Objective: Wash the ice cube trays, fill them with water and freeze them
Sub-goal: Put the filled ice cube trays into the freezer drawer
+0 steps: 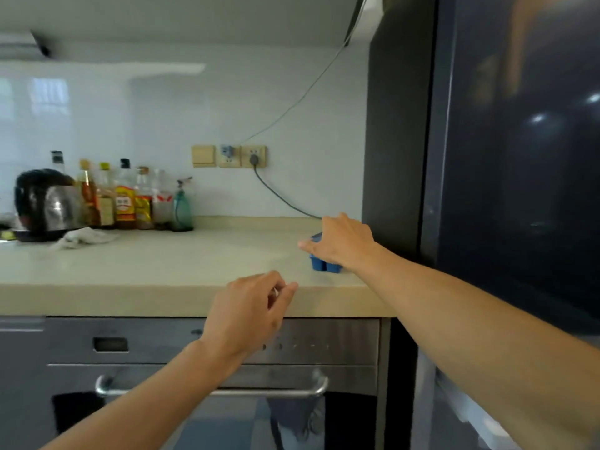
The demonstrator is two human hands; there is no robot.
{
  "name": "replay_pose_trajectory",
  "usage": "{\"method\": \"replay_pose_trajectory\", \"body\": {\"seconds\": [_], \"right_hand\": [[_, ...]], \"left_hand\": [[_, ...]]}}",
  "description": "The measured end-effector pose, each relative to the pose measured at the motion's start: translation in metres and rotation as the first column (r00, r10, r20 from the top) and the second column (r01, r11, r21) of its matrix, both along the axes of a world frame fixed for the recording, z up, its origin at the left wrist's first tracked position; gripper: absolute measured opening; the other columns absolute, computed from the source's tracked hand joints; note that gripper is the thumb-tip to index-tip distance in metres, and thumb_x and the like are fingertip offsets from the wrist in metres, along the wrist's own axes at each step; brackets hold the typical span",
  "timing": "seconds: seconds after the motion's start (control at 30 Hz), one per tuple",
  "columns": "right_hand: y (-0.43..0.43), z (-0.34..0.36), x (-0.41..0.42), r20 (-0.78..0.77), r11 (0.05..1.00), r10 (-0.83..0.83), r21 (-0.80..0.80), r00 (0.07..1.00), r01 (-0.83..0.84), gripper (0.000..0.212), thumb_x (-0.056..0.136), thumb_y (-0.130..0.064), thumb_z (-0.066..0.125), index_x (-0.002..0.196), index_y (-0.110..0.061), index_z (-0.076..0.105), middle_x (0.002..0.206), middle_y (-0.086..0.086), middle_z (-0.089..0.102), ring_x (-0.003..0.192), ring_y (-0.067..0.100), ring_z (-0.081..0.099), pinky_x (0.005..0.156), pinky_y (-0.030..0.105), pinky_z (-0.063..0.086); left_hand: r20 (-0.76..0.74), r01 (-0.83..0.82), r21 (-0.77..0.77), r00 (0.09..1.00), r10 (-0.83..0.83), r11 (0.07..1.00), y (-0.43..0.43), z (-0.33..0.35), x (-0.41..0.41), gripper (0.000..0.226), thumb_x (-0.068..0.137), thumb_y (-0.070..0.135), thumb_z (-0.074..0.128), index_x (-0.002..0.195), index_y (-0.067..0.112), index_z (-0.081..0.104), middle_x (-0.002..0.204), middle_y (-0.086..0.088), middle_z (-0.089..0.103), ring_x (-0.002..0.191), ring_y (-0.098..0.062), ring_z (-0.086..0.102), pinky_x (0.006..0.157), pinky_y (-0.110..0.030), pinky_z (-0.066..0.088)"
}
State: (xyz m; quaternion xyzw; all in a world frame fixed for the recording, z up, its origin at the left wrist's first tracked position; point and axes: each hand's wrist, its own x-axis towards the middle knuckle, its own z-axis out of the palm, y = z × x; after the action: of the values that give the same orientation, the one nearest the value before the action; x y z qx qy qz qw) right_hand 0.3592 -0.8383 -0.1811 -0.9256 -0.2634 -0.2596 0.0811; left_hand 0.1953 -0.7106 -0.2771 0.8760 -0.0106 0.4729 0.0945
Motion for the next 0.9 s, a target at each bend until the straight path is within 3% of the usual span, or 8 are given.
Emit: {"method": "replay_pose_trajectory", "body": {"seconds": [0.13, 0.3, 0.4, 0.47, 0.57, 0.7, 0.8, 0.9], "right_hand": [[0.004, -0.01, 0.016, 0.021, 0.996, 0.017, 0.083, 1.0, -0.019, 0.043, 0.088, -0.062, 0.057, 0.077, -0.021, 0.053, 0.093, 0.002, 0.066, 0.079, 0.023, 0.056, 0.065, 0.035, 0.04], [-0.025, -0.01, 0.016, 0.026, 0.969, 0.087, 0.23, 0.996, -0.09, 0.033, 0.086, -0.04, 0.062, 0.066, -0.018, 0.048, 0.076, 0.001, 0.056, 0.074, 0.024, 0.053, 0.051, 0.032, 0.03], [-0.059, -0.008, 0.012, 0.037, 0.925, 0.139, 0.353, 0.99, -0.143, 0.037, 0.085, -0.035, 0.064, 0.062, -0.014, 0.046, 0.069, 0.002, 0.051, 0.067, 0.023, 0.048, 0.053, 0.036, 0.033], [-0.084, -0.009, 0.006, 0.068, 0.895, 0.16, 0.411, 0.985, -0.174, 0.036, 0.085, -0.033, 0.063, 0.06, -0.012, 0.05, 0.064, 0.002, 0.05, 0.064, 0.022, 0.047, 0.056, 0.034, 0.036], [-0.119, -0.013, -0.005, 0.087, 0.875, 0.203, 0.432, 0.975, -0.221, 0.031, 0.087, -0.035, 0.062, 0.082, -0.006, 0.071, 0.084, 0.008, 0.065, 0.079, 0.024, 0.058, 0.071, 0.039, 0.048], [-0.157, -0.02, -0.023, 0.126, 0.83, 0.262, 0.476, 0.957, -0.29, 0.04, 0.083, -0.043, 0.058, 0.1, -0.011, 0.075, 0.099, 0.004, 0.069, 0.089, 0.019, 0.063, 0.081, 0.041, 0.055], [-0.179, -0.03, -0.031, 0.172, 0.804, 0.28, 0.496, 0.945, -0.328, 0.038, 0.082, -0.042, 0.058, 0.1, -0.014, 0.076, 0.097, -0.002, 0.07, 0.087, 0.011, 0.064, 0.076, 0.031, 0.056], [-0.204, -0.046, -0.035, 0.228, 0.769, 0.293, 0.521, 0.929, -0.37, 0.034, 0.082, -0.037, 0.061, 0.101, -0.013, 0.076, 0.096, -0.005, 0.07, 0.088, 0.008, 0.064, 0.073, 0.017, 0.052]], "left_hand": [[-0.004, -0.035, -0.009, 0.999, 0.035, 0.999, 0.009, 0.008, -0.002, 0.037, 0.094, 0.062, 0.038, 0.079, 0.035, 0.059, 0.061, 0.023, 0.051, 0.055, 0.005, 0.048, 0.053, -0.012, 0.029], [-0.051, -0.054, 0.019, 0.997, 0.055, 0.998, -0.008, 0.023, 0.03, 0.034, 0.095, 0.058, 0.041, 0.09, 0.032, 0.062, 0.072, 0.019, 0.06, 0.062, -0.002, 0.053, 0.058, -0.023, 0.037], [-0.164, -0.075, 0.002, 0.984, 0.075, 0.997, -0.026, 0.036, 0.065, 0.034, 0.096, 0.057, 0.048, 0.114, 0.03, 0.059, 0.104, 0.013, 0.064, 0.088, -0.013, 0.062, 0.072, -0.032, 0.049], [-0.258, -0.067, -0.022, 0.964, 0.059, 0.998, -0.039, 0.043, 0.091, 0.042, 0.094, 0.057, 0.054, 0.125, 0.028, 0.054, 0.119, 0.006, 0.059, 0.103, -0.021, 0.061, 0.078, -0.034, 0.048], [-0.422, -0.082, 0.02, 0.903, 0.082, 0.996, -0.053, 0.051, 0.123, 0.052, 0.091, 0.056, 0.061, 0.133, 0.027, 0.052, 0.13, -0.001, 0.053, 0.111, -0.028, 0.059, 0.086, -0.039, 0.049], [-0.495, -0.094, 0.039, 0.863, 0.101, 0.995, -0.054, 0.053, 0.142, 0.039, 0.089, 0.041, 0.066, 0.125, 0.026, 0.064, 0.121, -0.008, 0.062, 0.104, -0.031, 0.063, 0.08, -0.035, 0.049], [-0.454, -0.08, 0.012, 0.888, 0.077, 0.997, -0.053, 0.053, 0.139, 0.021, 0.086, 0.031, 0.066, 0.105, 0.027, 0.073, 0.105, -0.006, 0.071, 0.088, -0.028, 0.066, 0.068, -0.031, 0.047], [-0.36, -0.037, -0.017, 0.932, 0.028, 0.999, -0.064, 0.053, 0.128, 0.022, 0.088, 0.036, 0.064, 0.106, 0.03, 0.075, 0.095, 0.0, 0.072, 0.08, -0.023, 0.064, 0.062, -0.029, 0.042]]}}
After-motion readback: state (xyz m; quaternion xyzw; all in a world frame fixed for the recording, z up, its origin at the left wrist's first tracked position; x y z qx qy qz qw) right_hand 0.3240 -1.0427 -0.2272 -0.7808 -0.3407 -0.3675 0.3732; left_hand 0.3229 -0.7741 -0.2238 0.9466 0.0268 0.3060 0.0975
